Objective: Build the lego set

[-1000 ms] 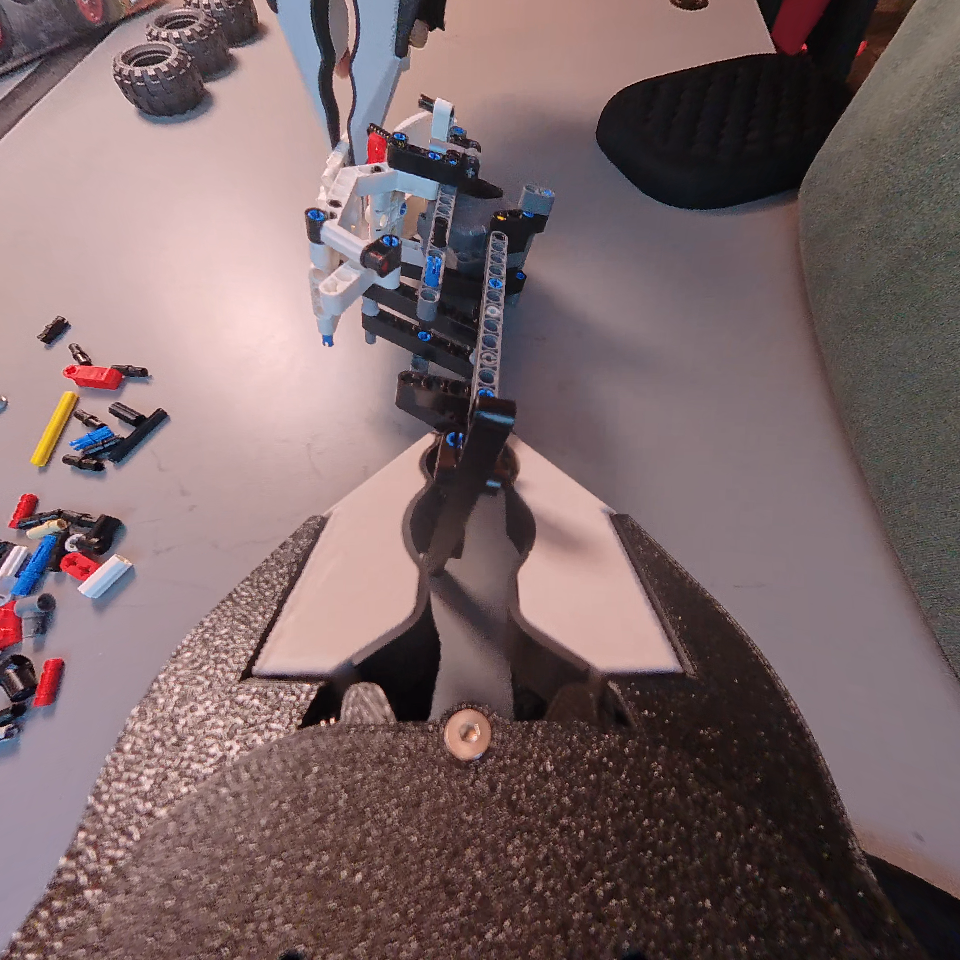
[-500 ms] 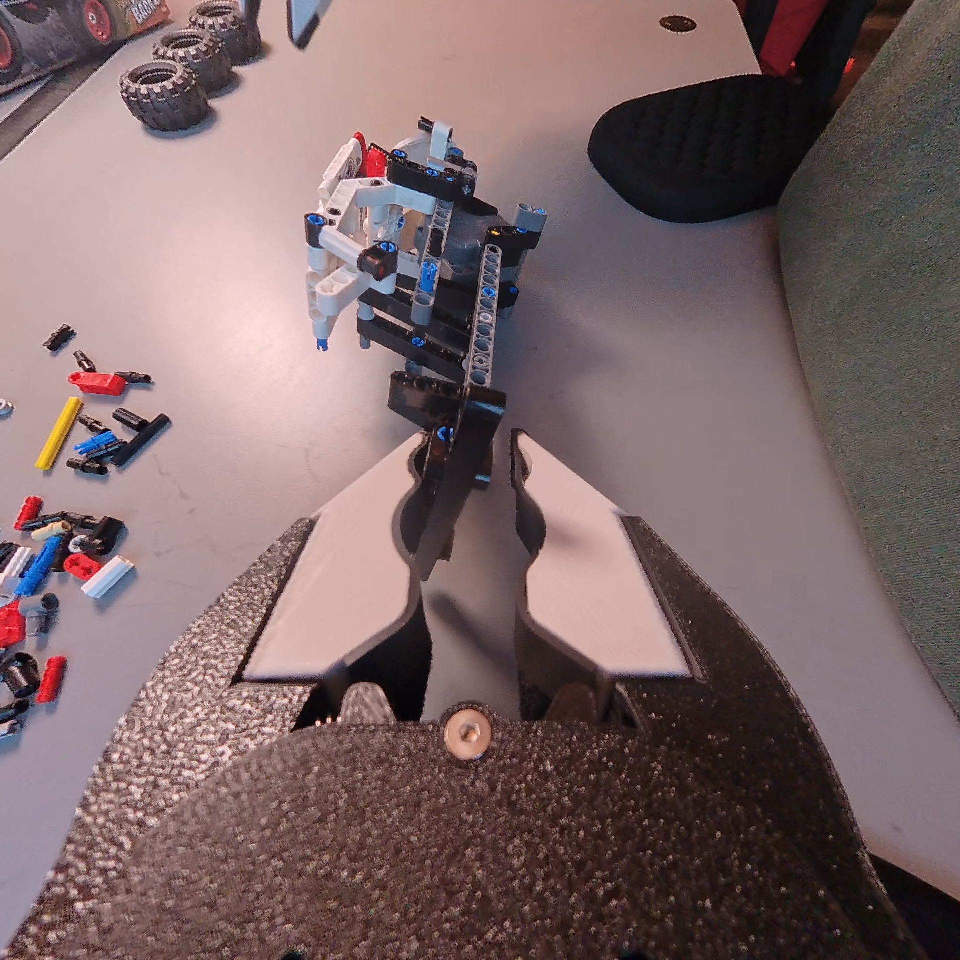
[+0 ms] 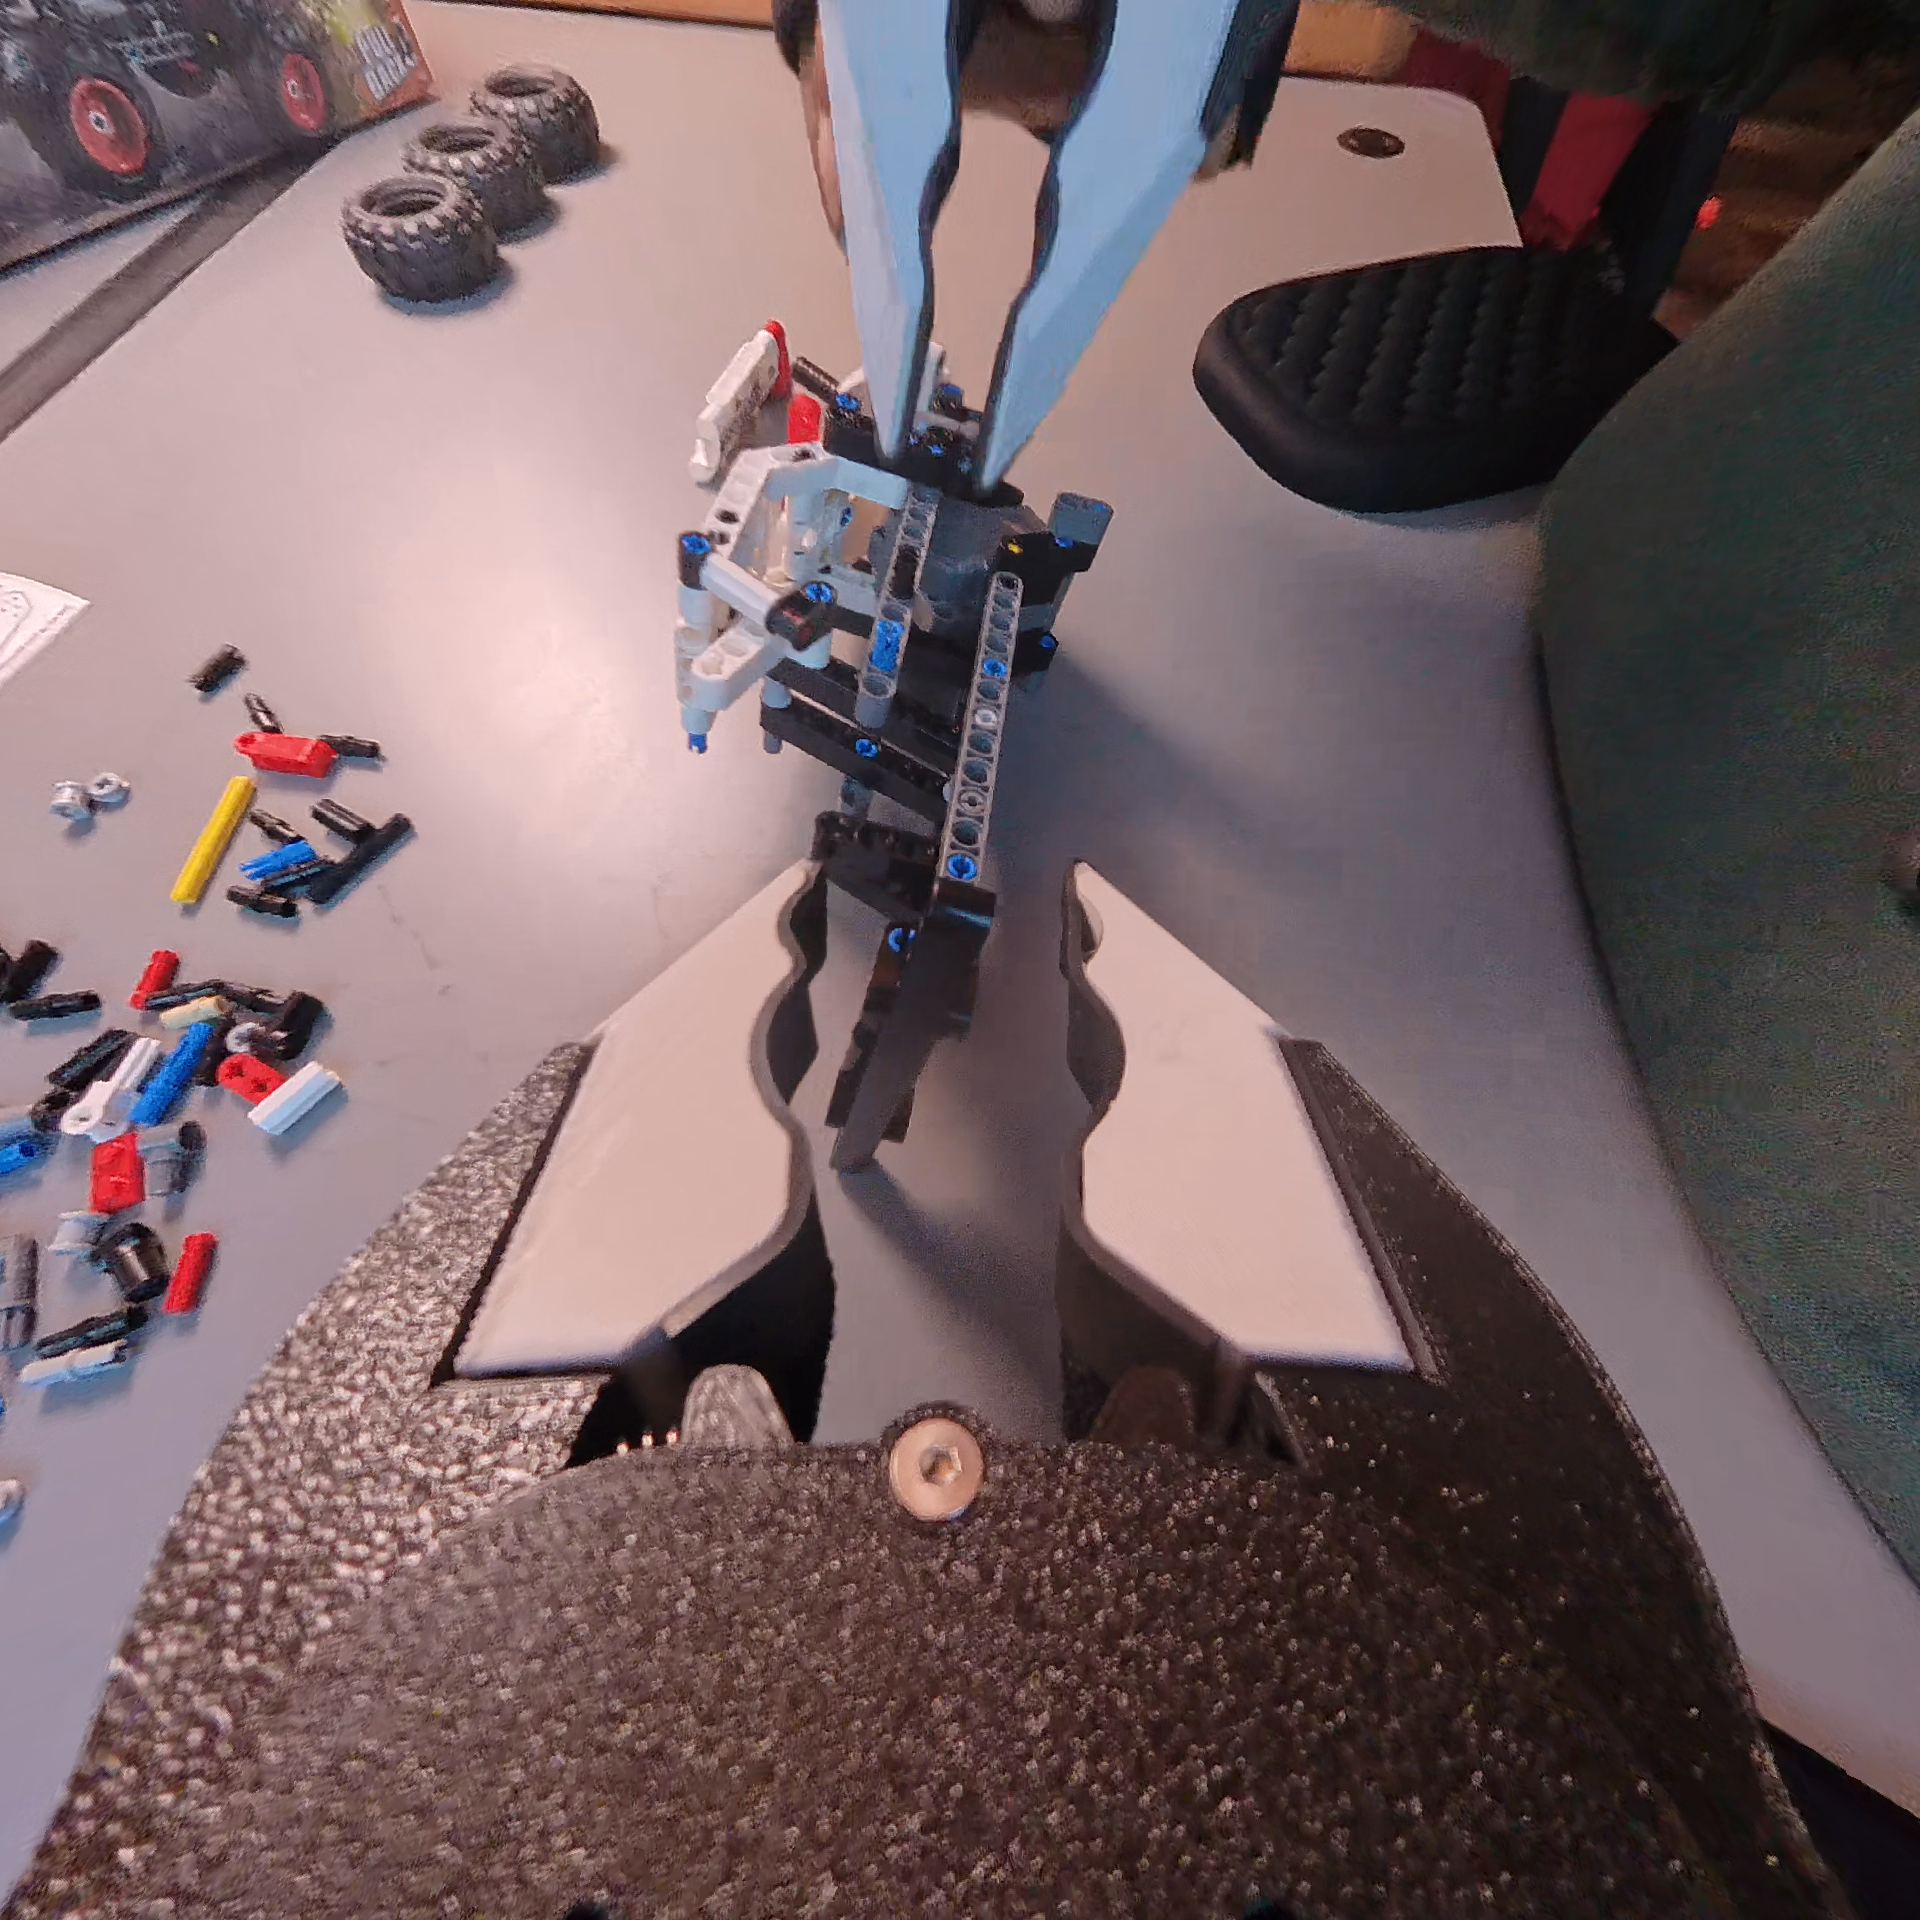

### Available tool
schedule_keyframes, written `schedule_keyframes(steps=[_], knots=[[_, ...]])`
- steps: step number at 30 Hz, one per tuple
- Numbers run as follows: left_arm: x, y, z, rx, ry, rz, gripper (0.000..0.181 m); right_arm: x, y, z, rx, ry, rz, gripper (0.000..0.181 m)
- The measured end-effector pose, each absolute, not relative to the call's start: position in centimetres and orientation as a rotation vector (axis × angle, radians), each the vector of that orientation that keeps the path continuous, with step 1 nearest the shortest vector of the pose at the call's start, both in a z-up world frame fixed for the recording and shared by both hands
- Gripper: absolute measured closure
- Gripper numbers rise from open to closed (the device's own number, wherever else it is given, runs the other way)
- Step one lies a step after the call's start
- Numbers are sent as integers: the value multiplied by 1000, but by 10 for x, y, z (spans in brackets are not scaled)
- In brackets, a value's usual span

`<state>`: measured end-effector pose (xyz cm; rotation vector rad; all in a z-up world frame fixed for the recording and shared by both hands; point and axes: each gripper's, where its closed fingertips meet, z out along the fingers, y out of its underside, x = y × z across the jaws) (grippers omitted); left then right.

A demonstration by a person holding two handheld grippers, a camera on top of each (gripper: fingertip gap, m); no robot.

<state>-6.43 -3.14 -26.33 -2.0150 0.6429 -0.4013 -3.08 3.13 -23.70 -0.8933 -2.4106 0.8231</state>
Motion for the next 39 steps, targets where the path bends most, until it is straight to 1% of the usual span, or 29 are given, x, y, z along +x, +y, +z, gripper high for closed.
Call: schedule_keyframes(steps=[5,10,20,29,34,39], knots=[[-72,-31,-242,-1951,591,-389,135,-38,29,-249,-854,-2476,739,169],[-58,-25,-255,-1993,646,-400,132,-39,26,-249,-848,-2479,737,173],[-58,-15,-259,-1994,652,-310,141,-38,28,-254,-862,-2438,734,170],[-61,-10,-264,-2006,653,-260,136,-43,26,-253,-836,-2430,747,177],[-60,-9,-271,-2025,669,-244,144,-43,25,-253,-827,-2423,757,177],[-60,-10,-271,-2027,668,-236,145,-43,25,-252,-780,-2421,771,178]])
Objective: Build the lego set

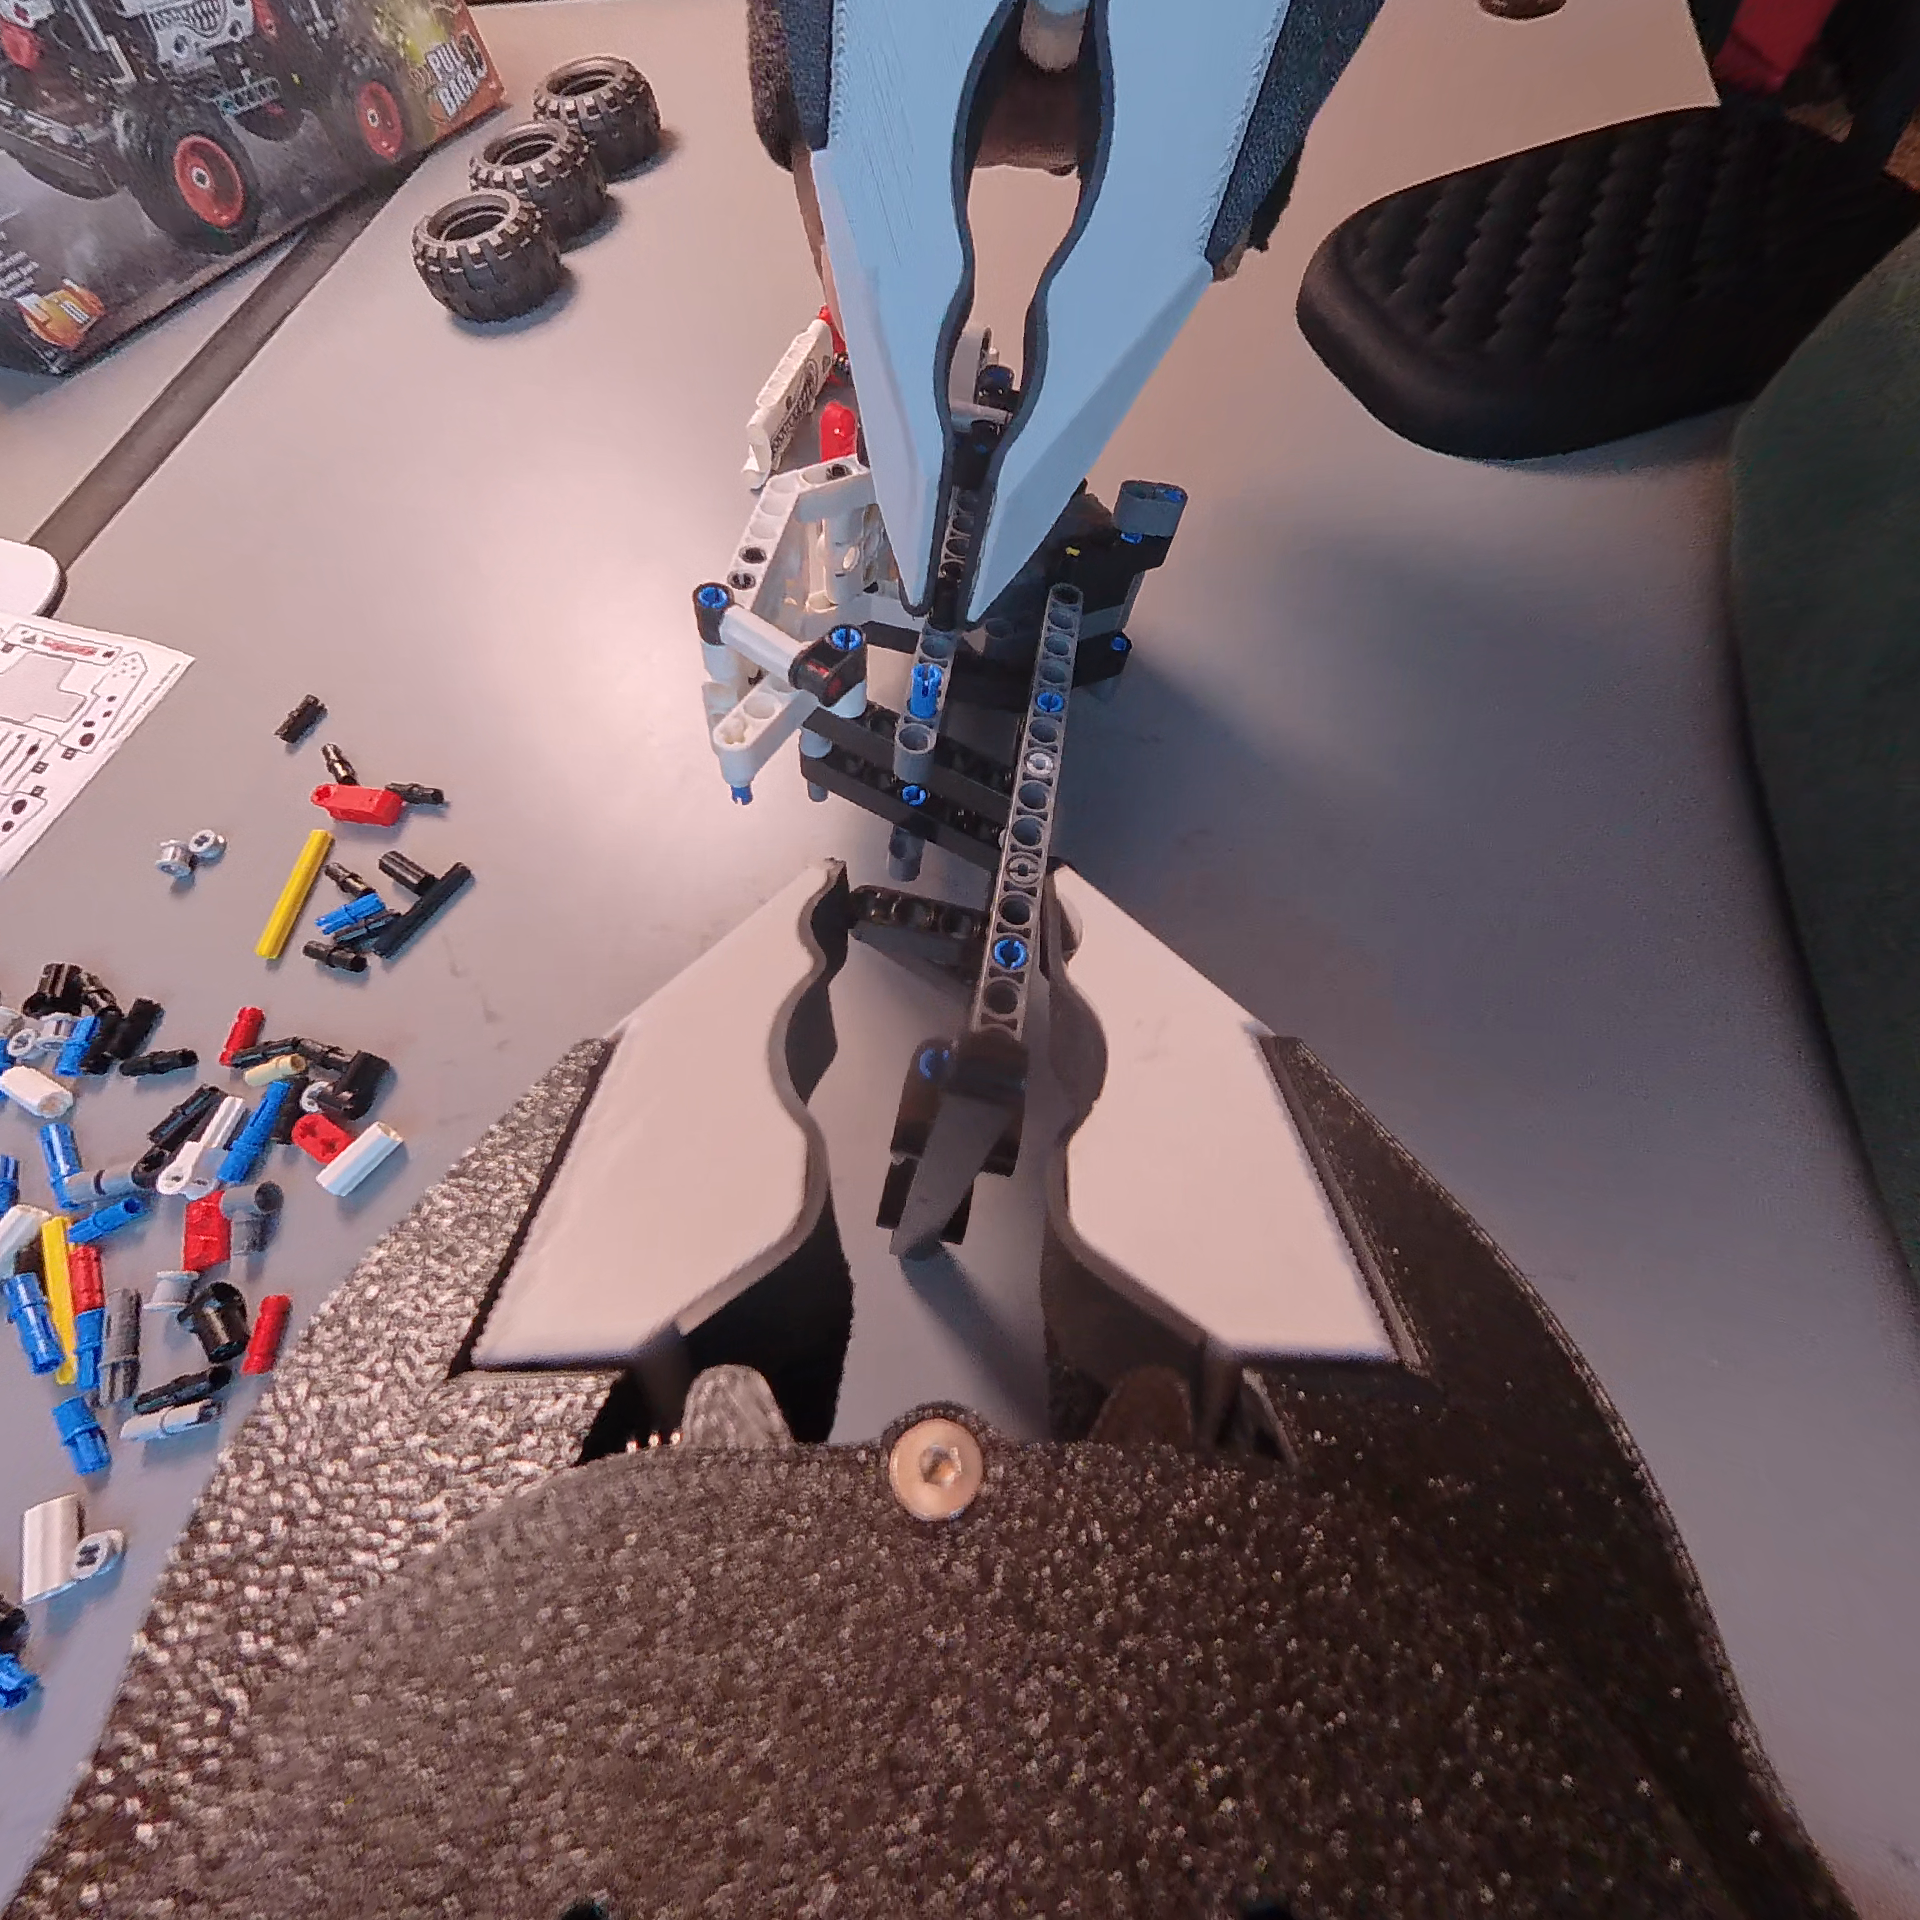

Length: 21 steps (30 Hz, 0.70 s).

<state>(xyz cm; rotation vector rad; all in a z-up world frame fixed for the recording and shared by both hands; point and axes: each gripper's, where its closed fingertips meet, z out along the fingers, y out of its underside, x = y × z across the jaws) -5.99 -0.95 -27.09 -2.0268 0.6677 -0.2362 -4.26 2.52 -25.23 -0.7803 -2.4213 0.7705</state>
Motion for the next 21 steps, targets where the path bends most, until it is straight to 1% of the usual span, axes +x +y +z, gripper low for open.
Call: schedule_keyframes(steps=[10,21], knots=[[-60,-7,-271,-2027,628,-225,146,-45,27,-252,-608,-2480,779,178],[-65,0,-270,-2034,515,-212,145,-52,37,-252,-722,-2398,795,177]])
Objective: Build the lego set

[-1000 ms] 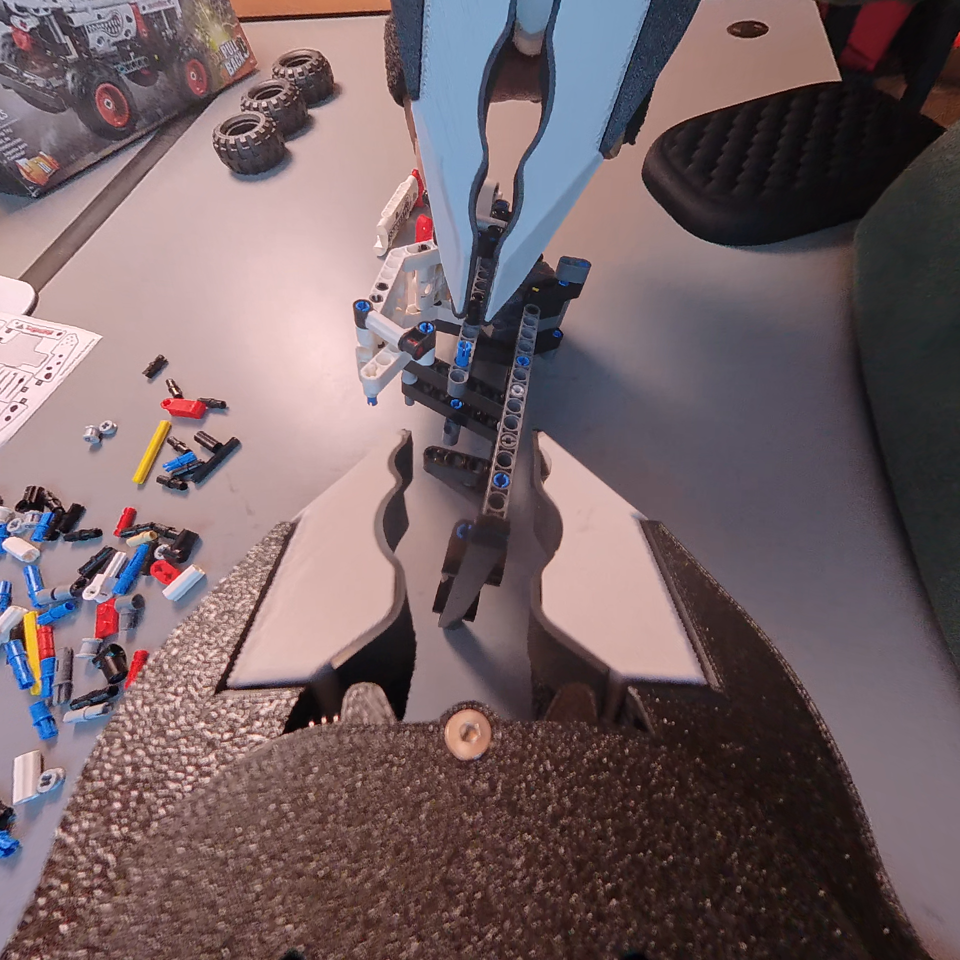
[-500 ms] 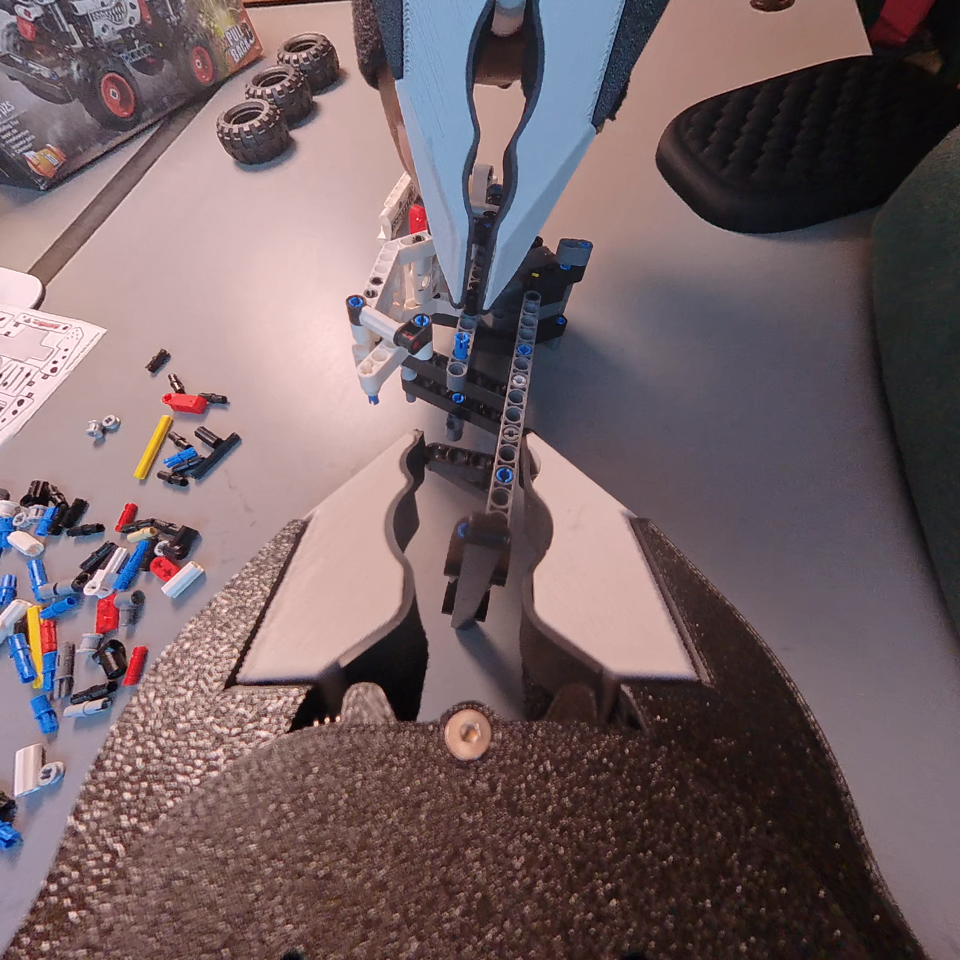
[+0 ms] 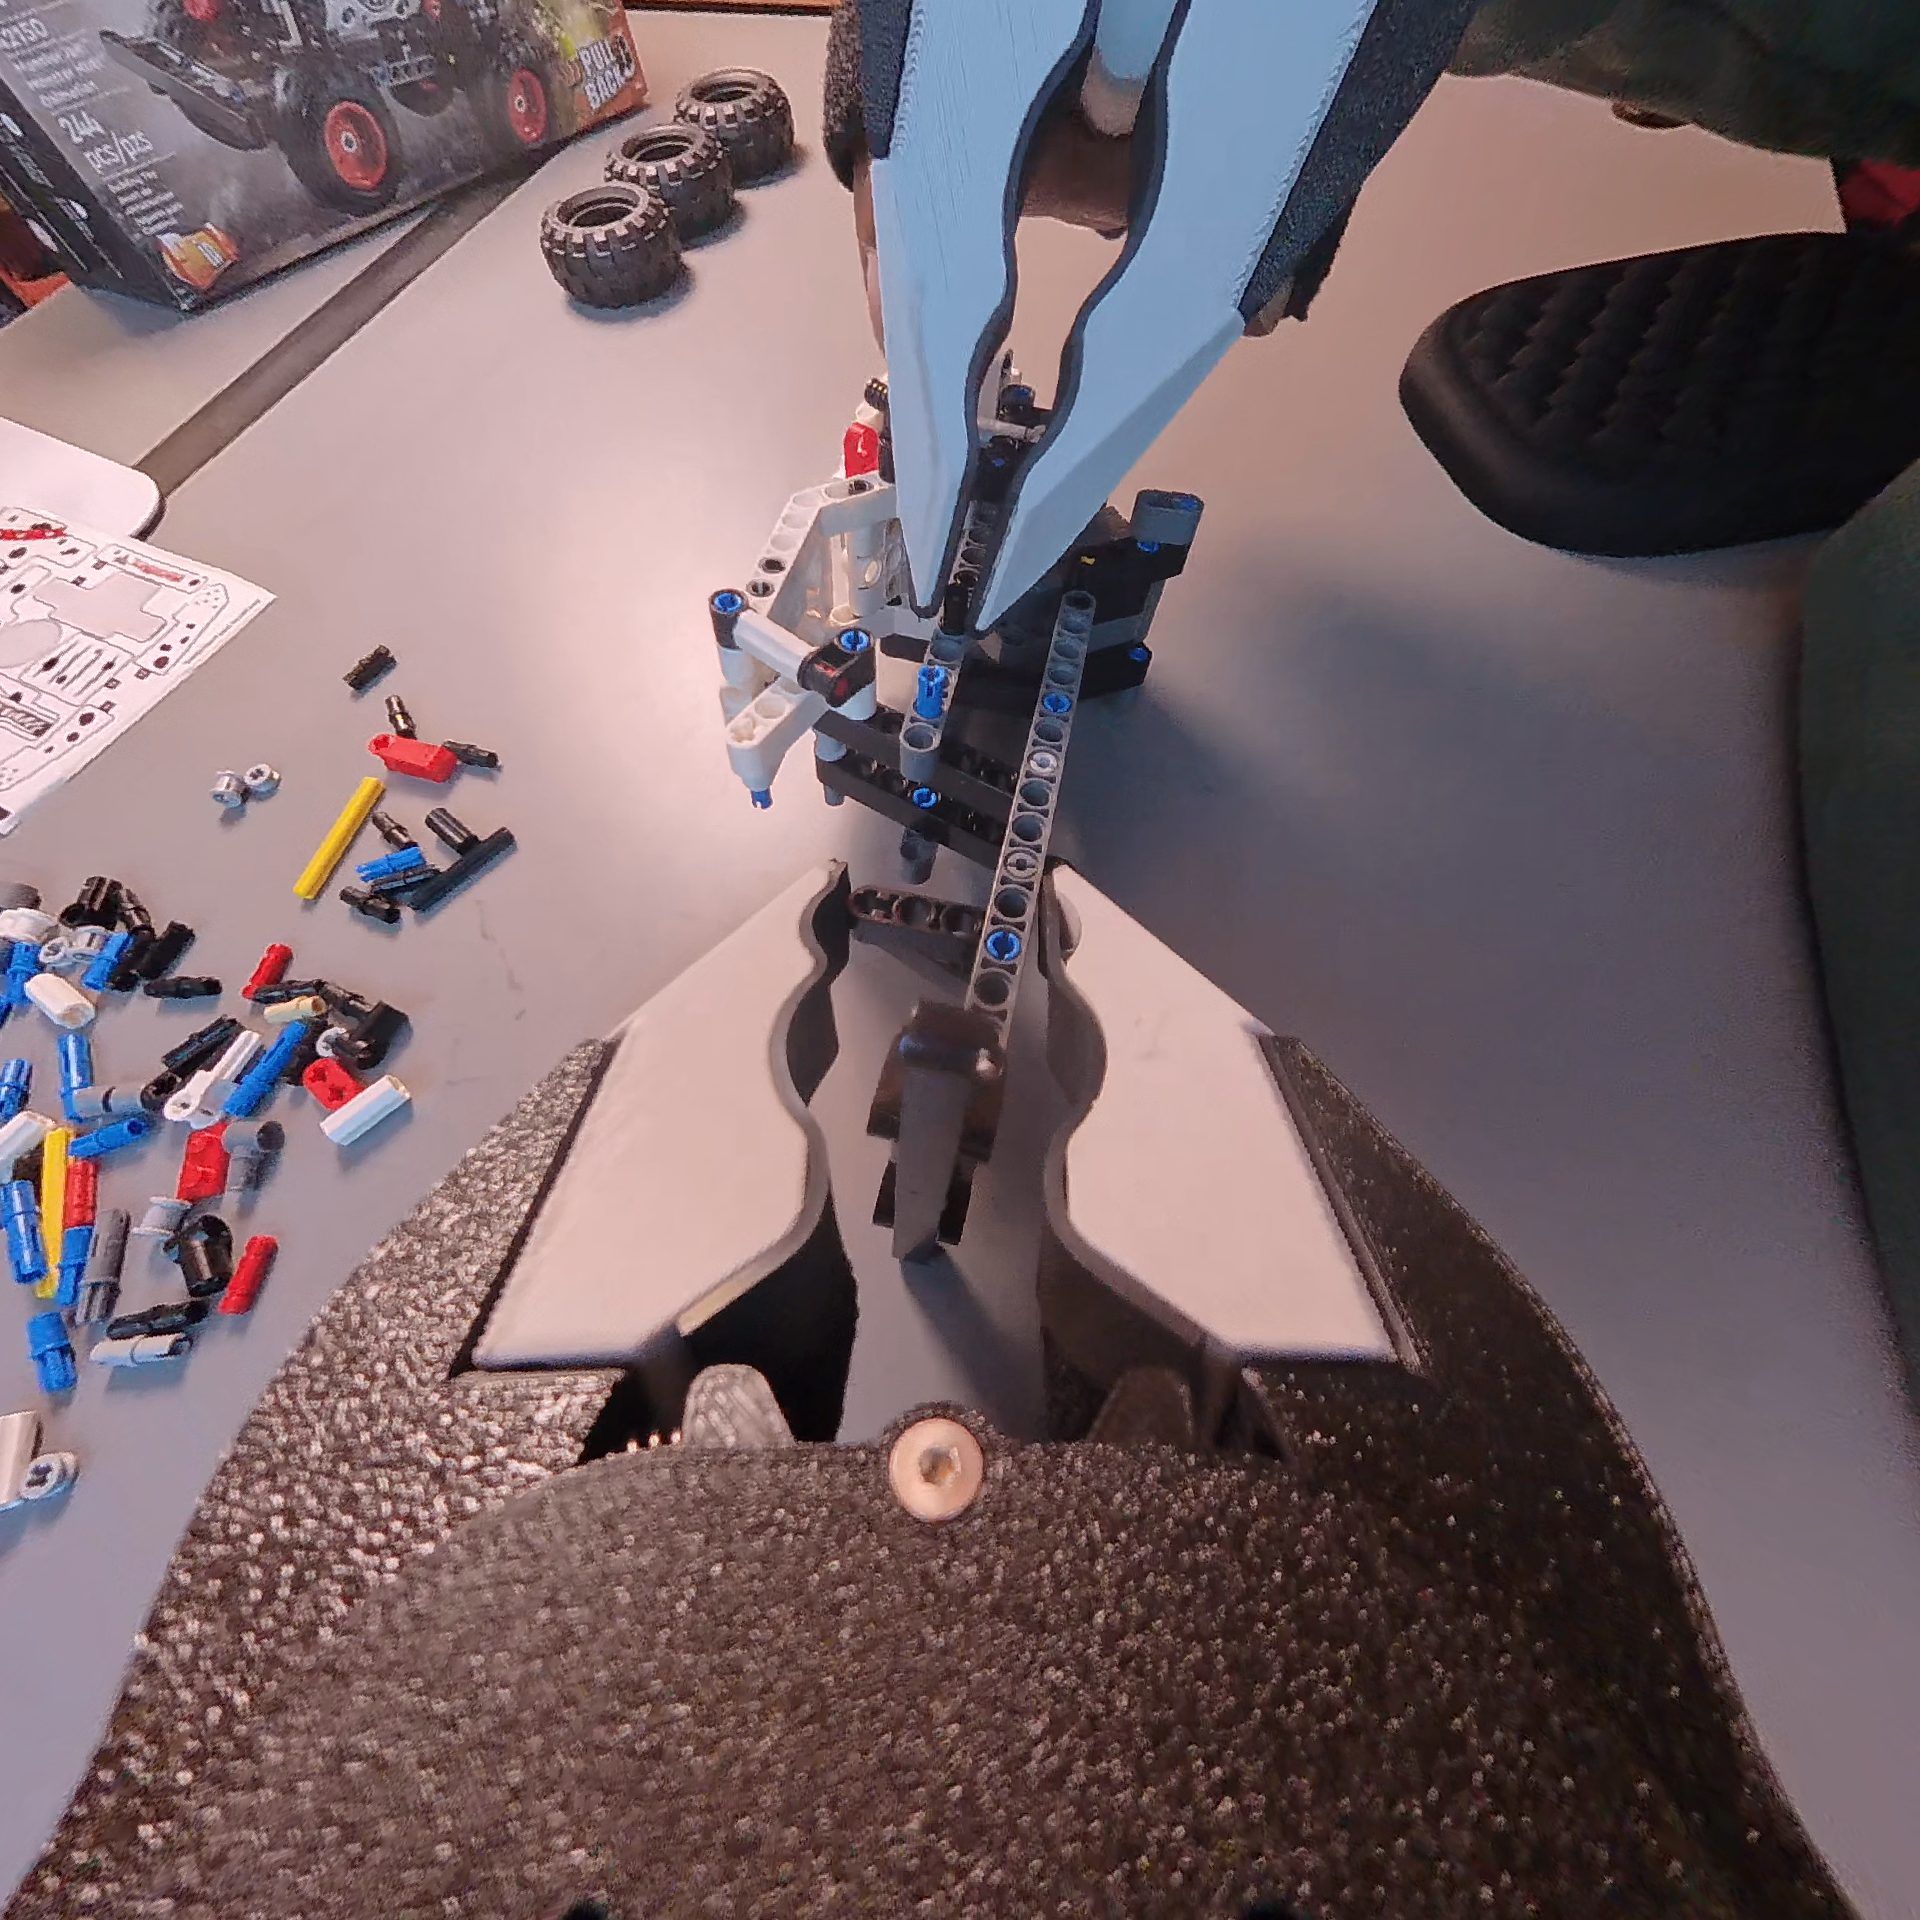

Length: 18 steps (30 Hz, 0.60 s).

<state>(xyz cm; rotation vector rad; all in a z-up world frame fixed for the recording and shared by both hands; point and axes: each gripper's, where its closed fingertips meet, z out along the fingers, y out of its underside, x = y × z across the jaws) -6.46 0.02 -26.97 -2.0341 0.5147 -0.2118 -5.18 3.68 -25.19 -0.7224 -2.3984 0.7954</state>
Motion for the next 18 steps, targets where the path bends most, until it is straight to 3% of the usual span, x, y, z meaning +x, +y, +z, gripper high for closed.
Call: schedule_keyframes(steps=[18], knots=[[-68,4,-269,-1999,569,-76,146,-40,54,-259,-841,-2395,714,165]])
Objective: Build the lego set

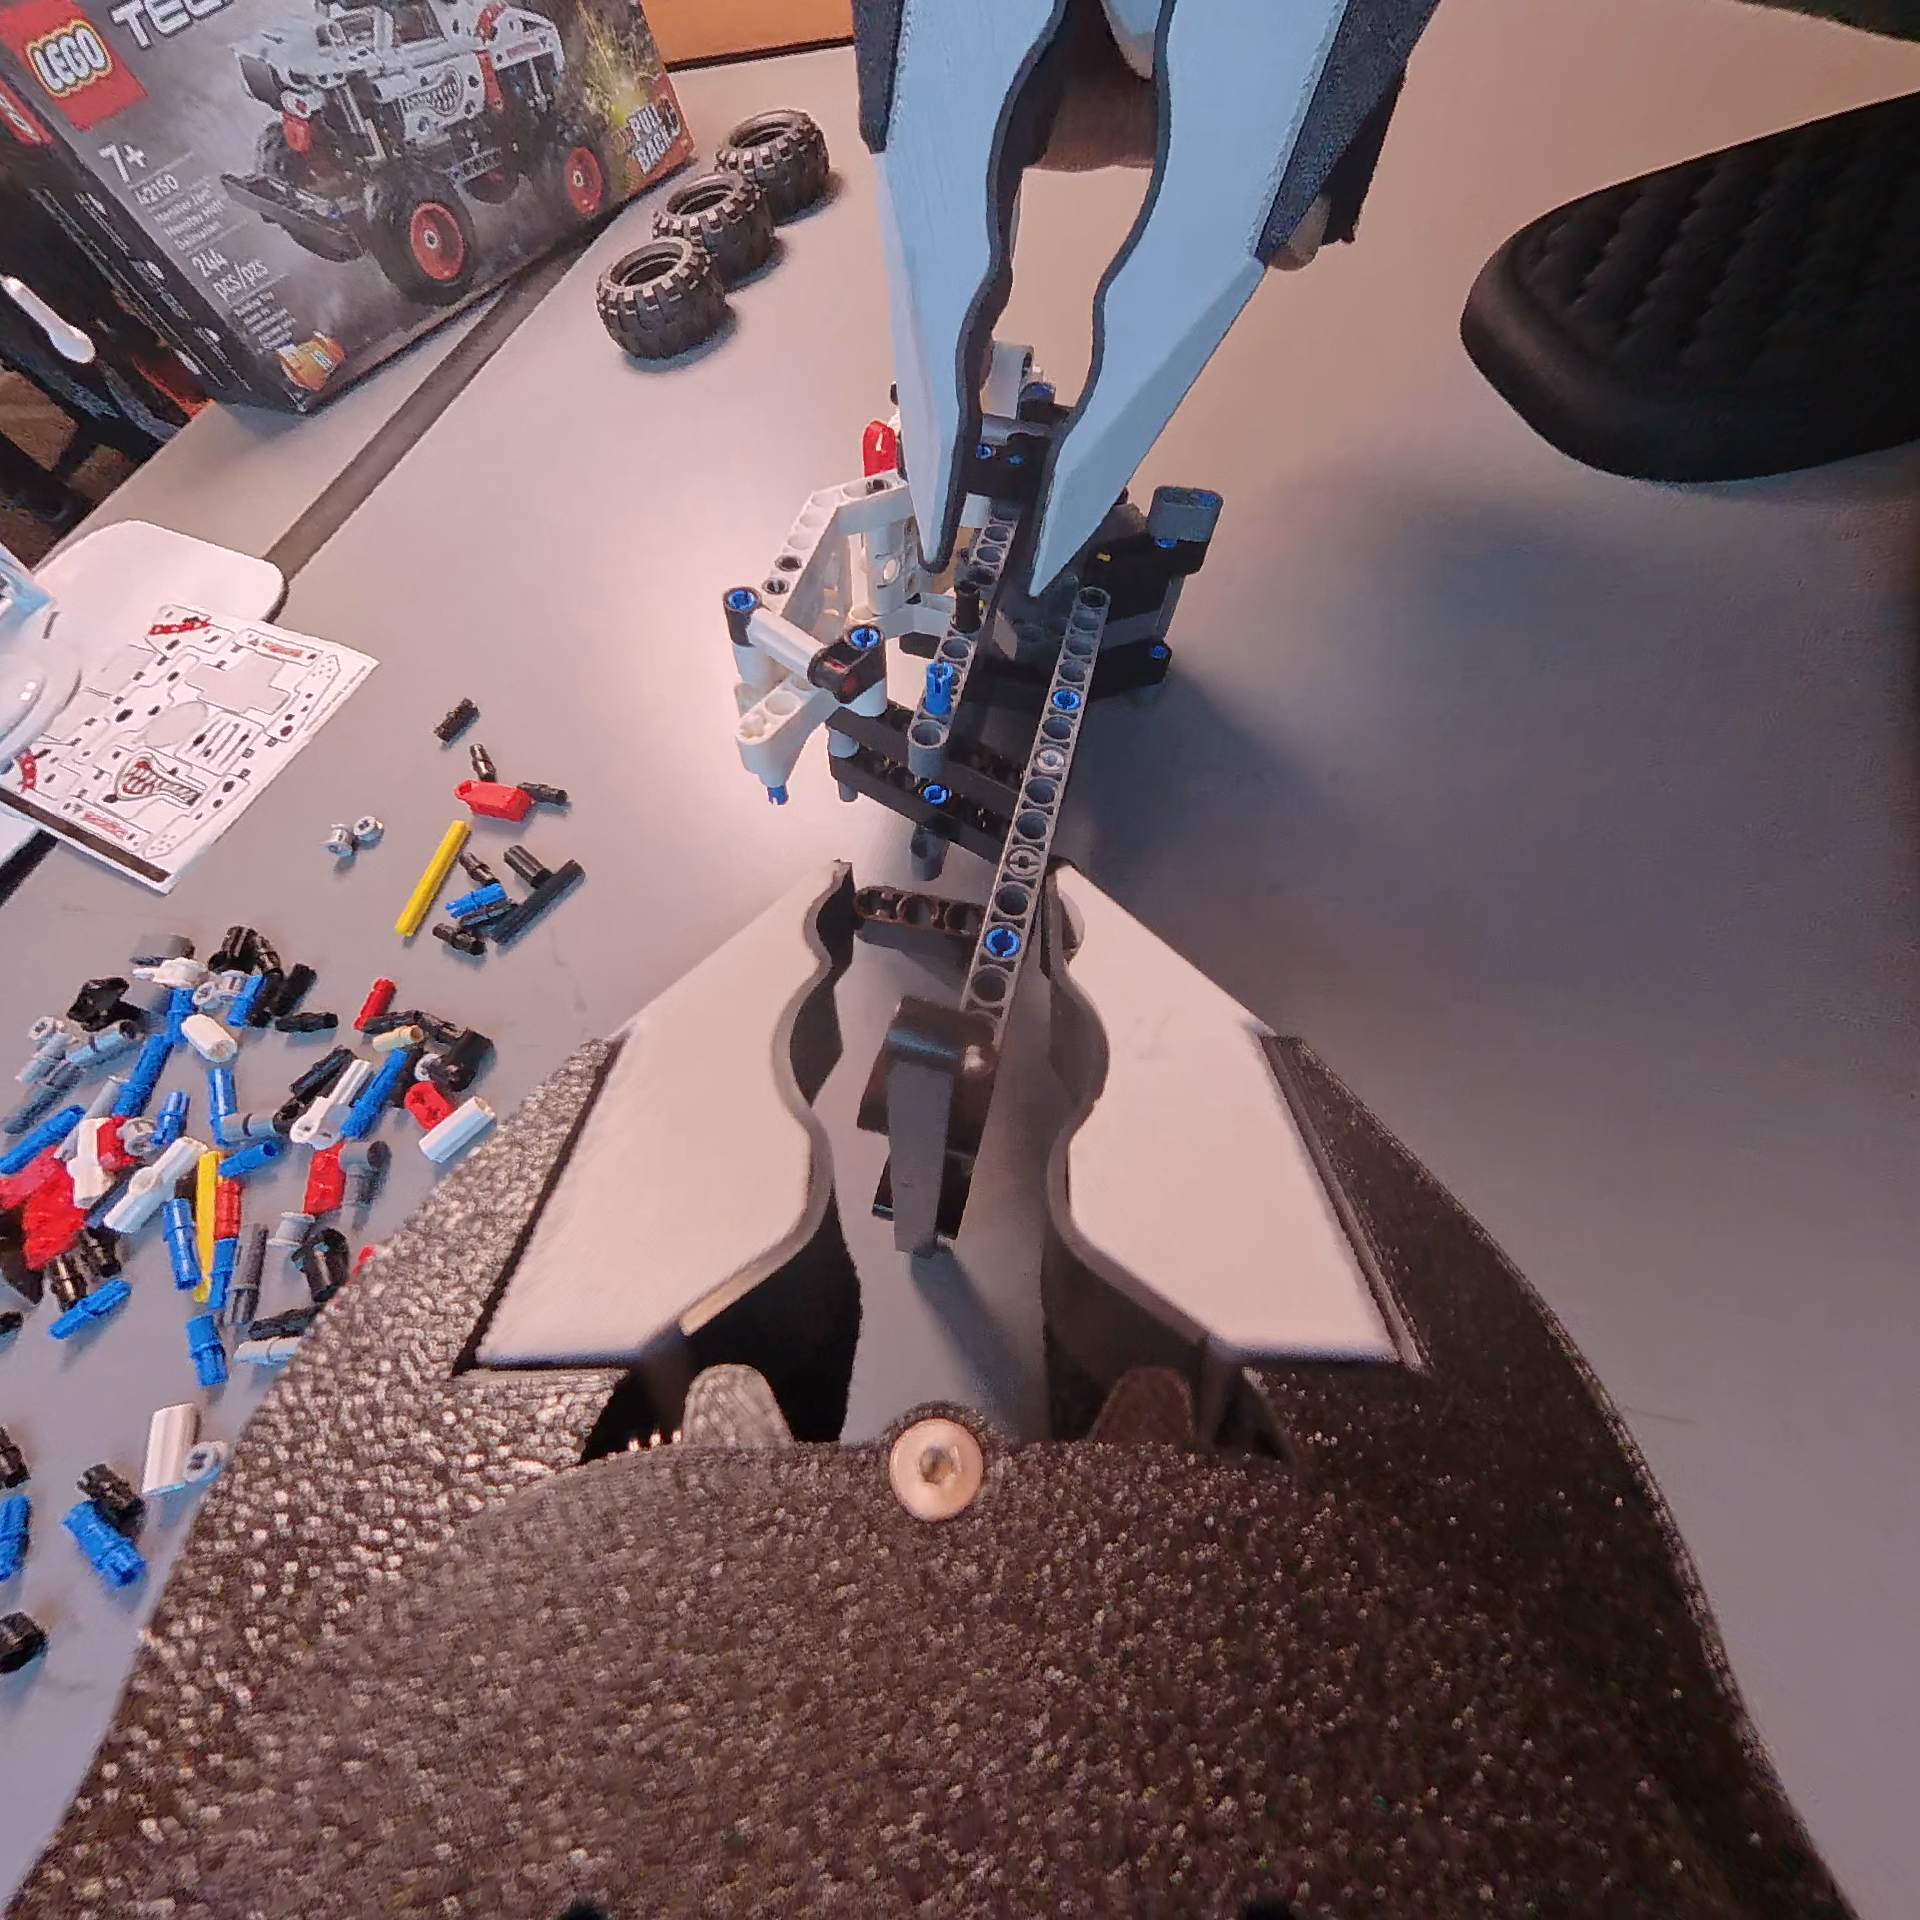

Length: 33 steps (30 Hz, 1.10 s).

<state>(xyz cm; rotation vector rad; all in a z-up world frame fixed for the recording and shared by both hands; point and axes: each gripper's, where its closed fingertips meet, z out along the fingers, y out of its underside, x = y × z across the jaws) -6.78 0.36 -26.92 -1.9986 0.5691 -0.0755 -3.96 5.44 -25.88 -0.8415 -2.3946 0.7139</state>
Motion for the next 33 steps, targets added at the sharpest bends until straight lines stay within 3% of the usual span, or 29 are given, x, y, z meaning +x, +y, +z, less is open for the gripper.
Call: schedule_keyframes(steps=[14,18,33], knots=[[-67,4,-254,-1840,715,186,145,-45,57,-254,-524,-2140,522,174],[-70,5,-260,-1871,687,135,124,-48,60,-249,-314,-1975,370,174],[-73,6,-269,-1894,732,225,135,-46,61,-246,-240,-1784,362,171]])
